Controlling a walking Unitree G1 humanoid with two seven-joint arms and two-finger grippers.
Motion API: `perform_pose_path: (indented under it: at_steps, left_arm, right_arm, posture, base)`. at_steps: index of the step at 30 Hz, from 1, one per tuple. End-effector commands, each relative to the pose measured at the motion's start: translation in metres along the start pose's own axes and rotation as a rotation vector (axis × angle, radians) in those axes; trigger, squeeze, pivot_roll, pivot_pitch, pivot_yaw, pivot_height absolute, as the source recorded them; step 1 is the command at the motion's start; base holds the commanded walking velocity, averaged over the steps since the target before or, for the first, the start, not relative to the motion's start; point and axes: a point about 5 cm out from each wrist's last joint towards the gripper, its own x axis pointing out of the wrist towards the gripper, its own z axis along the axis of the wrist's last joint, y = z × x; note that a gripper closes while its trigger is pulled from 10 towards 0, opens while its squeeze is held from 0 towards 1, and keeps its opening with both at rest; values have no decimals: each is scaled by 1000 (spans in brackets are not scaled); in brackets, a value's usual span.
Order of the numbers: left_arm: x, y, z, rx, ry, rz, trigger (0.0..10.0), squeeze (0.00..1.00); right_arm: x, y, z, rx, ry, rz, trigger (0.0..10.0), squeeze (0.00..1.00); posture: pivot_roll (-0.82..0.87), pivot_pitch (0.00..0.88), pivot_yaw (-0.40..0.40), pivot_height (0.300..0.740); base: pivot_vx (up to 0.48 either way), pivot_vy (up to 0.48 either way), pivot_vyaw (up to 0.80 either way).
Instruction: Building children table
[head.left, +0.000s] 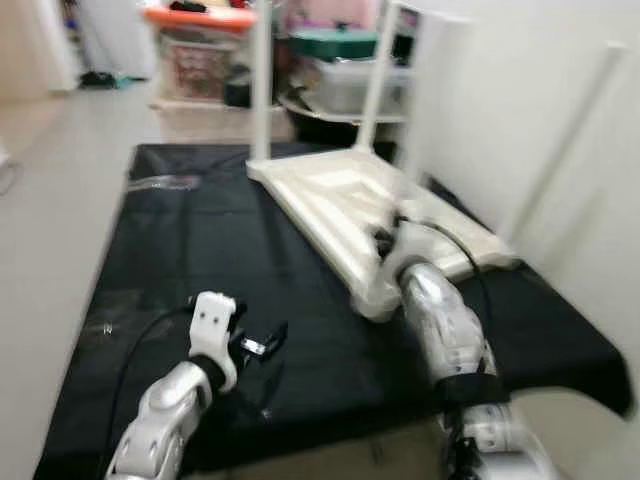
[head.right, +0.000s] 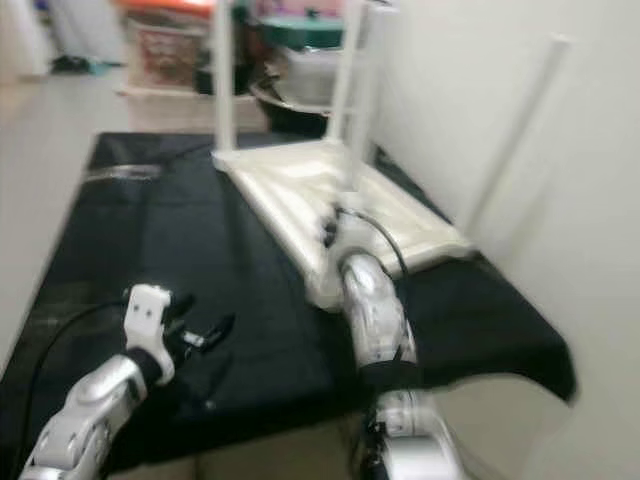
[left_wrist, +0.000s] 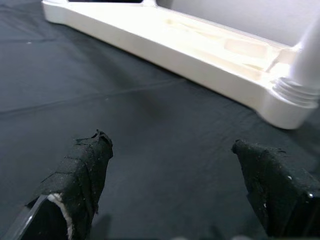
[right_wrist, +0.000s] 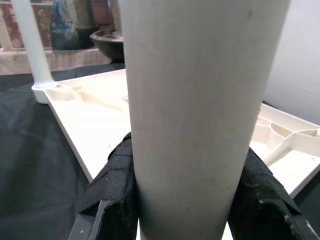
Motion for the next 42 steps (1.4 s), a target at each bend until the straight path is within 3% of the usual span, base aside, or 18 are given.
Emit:
perform_pose_path:
  at_steps: [1,2,5,6,9,10,14,16,24,25,26,30,32,35,38,39,40,42]
  left_arm:
    - [3,-7,0,10,10,-28,10000,0]
    - [3,-7,0,10,10,-28,10000,0]
    - [4,-5,1,13,10,-41,10000,0]
    - [6,-4,2,23,12,-43,10000,0]
    - [8,1,4,34,8,-39,10000,0]
    - [9,2,6,36,2,-34,10000,0]
    - [9,4,6,35,-4,-24,10000,0]
    - [7,-2,2,17,-5,-22,10000,0]
    - [9,-5,3,17,-9,-30,10000,0]
    - [10,-2,4,22,-11,-25,10000,0]
    - [10,0,5,26,-13,-20,10000,0]
    - [9,3,6,31,-15,-13,10000,0]
    - [6,1,4,28,-14,-13,10000,0]
    - [5,0,3,26,-12,-14,10000,0]
    - [4,-2,2,21,-11,-12,10000,0]
    - [4,-2,2,21,-11,-12,10000,0]
    - [4,-2,2,22,-11,-10,10000,0]
    - [3,0,1,22,-6,-2,10000,0]
  right_arm:
    - [-11,9,-21,-48,106,86,10000,0]
    - [-11,9,-21,-48,106,86,10000,0]
    - [-15,33,-8,55,59,311,10000,0]
    - [-14,38,-2,98,26,391,10000,1000]
    - [-9,44,16,145,-22,550,10000,1000]
    - [-7,43,28,157,-53,644,10000,0]
    - [-11,37,45,138,-111,749,10000,0]
    - [-7,20,57,57,-171,978,10000,0]
    - [10,23,39,-48,-85,1117,10000,0]
    - [9,29,35,-62,-74,1181,6863,0]
    - [6,36,30,-56,-59,1240,0,0]
    - [4,46,22,-57,-18,1270,0,0]
    - [23,44,4,-123,117,968,0,0]
    - [30,40,-2,-148,161,836,0,0]
    - [42,-20,-18,-52,183,15,0,0]
    - [42,-20,-18,-52,183,15,0,0]
    - [30,-28,-22,-6,182,-129,0,0]
    - [6,-17,-21,60,180,-152,0,0]
  posture:
    - [84,0,-97,740]
    - [84,0,-97,740]
    - [78,0,-88,740]
    - [83,0,-91,740]
    - [86,0,-95,740]
    - [82,0,-105,740]
    - [83,0,-110,740]
    - [89,0,-116,740]
    - [114,0,-132,740]
    - [121,0,-138,740]
    - [125,0,-142,740]
    - [130,0,-144,740]
    - [126,0,-145,740]
    - [126,0,-145,740]
    - [121,0,-143,740]
    - [121,0,-143,740]
    - [127,0,-140,740]
    - [117,0,-128,740]
  base:
    - [0,0,0]
    - [0,0,0]
    - [0,0,0]
    - [0,0,0]
    - [0,0,0]
    - [0,0,0]
    - [0,0,0]
    - [0,0,0]
    - [0,0,0]
    - [0,0,0]
    - [0,0,0]
    - [0,0,0]
    - [0,0,0]
    - [0,0,0]
    - [0,0,0]
    - [0,0,0]
    - [0,0,0]
    - [0,0,0]
